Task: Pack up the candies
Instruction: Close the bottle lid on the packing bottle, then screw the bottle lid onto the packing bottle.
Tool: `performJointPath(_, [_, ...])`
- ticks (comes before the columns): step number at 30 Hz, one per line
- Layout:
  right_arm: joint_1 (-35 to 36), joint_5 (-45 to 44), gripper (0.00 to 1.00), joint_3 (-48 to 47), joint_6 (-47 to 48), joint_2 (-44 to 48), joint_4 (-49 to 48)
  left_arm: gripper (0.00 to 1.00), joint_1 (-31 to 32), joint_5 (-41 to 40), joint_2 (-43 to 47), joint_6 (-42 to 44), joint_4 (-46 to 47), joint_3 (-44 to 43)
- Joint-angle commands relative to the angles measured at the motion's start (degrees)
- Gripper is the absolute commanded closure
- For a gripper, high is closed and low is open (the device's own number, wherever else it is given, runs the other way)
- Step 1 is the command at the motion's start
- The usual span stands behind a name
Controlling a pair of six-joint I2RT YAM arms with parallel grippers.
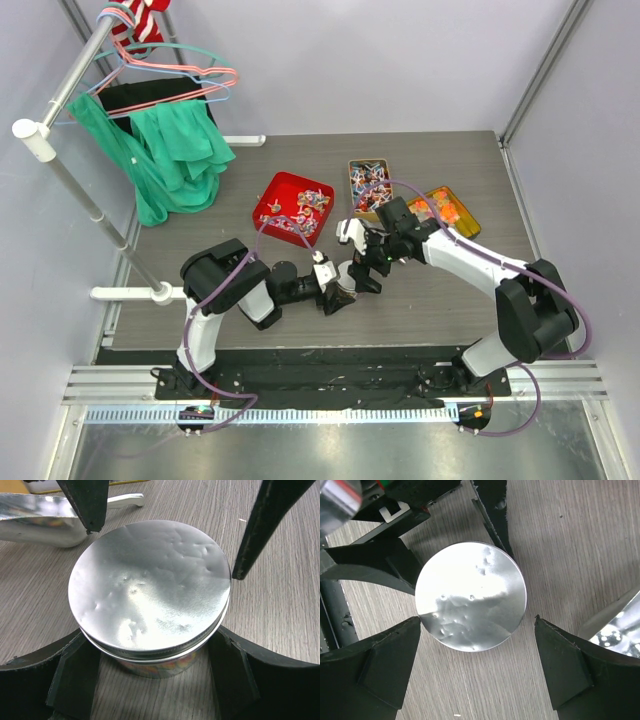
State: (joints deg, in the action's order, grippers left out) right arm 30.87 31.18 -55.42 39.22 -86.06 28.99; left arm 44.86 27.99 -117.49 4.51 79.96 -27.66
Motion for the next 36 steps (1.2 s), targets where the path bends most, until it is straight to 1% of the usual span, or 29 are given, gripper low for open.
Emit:
performJointPath(1, [-0.2,1.7,0.00,-2.4,0.5,2.0,1.3,0.37,-0.5,-1.8,-1.2,0.1,8.7,0.4])
performJointPath(7, [-2.7,5.3,0.00,-3.9,-1.5,3.4,1.6,0.37,-0.5,-1.7,-1.3,0.2,8.7,0.3])
performJointPath(9, [-3.6,6.3,0.04,-4.4,-3.6,2.2,0.5,0.37,-0.5,-1.6,-1.3,0.2,8.7,0.3])
performJointPath(10, [-4.1,6.4,0.07,-4.7,-4.6,1.8,0.1,0.37,-0.4,-1.7,-1.2,0.2,8.6,0.4])
performJointPath(11, [-4.4,6.1,0.14,-5.4,-5.5,1.2,-0.8,0.37,-0.4,-1.6,-1.3,0.1,8.6,0.3])
performJointPath(12, [-4.5,6.0,0.18,-5.8,-5.9,-0.1,-1.0,0.37,-0.5,-1.7,-1.4,0.3,8.7,0.3])
performJointPath(13, [-4.4,6.0,0.23,-6.2,-6.7,-0.5,-1.1,0.37,-0.5,-1.6,-1.4,0.2,8.7,0.4])
performJointPath(14, [-4.5,6.2,0.32,-6.8,-7.3,-1.2,-1.7,0.37,-0.5,-1.6,-1.4,0.3,8.7,0.2])
performJointPath(15, [-4.4,6.5,0.35,-7.0,-7.9,-2.3,-2.2,0.37,-0.5,-1.6,-1.4,0.3,8.7,0.3])
performJointPath(16, [-4.4,6.5,0.40,-7.4,-9.2,-3.0,-3.0,0.37,-0.5,-1.6,-1.4,0.3,8.7,0.2])
performJointPath(18, [-4.3,5.0,0.44,-7.9,-10.6,-4.3,-3.9,0.37,-0.5,-1.7,-1.4,0.4,8.6,0.3])
performJointPath(22, [-3.2,2.8,0.43,-6.5,-10.3,-3.3,-5.3,0.37,-0.5,-1.7,-1.3,0.4,8.7,0.3])
performJointPath(26, [-2.3,1.9,0.41,-5.9,-8.8,-3.9,-4.1,0.37,-0.5,-1.7,-1.4,0.5,8.6,0.3])
performJointPath(29, [-0.7,0.8,0.37,-6.2,-6.2,-4.6,-1.1,0.37,-0.5,-1.7,-1.4,0.6,8.7,0.4])
performJointPath(30, [-0.2,-0.5,0.34,-6.2,-5.5,-4.6,0.0,0.37,-0.5,-1.7,-1.3,0.7,8.7,0.4])
performJointPath(33, [1.8,-2.5,0.30,-6.1,-3.3,-4.6,1.3,0.37,-0.4,-1.9,-1.2,0.7,8.7,0.4])
performJointPath(36, [2.2,-4.4,0.27,-6.2,-2.5,-5.5,1.9,0.37,-0.5,-1.7,-1.2,0.7,8.7,0.3])
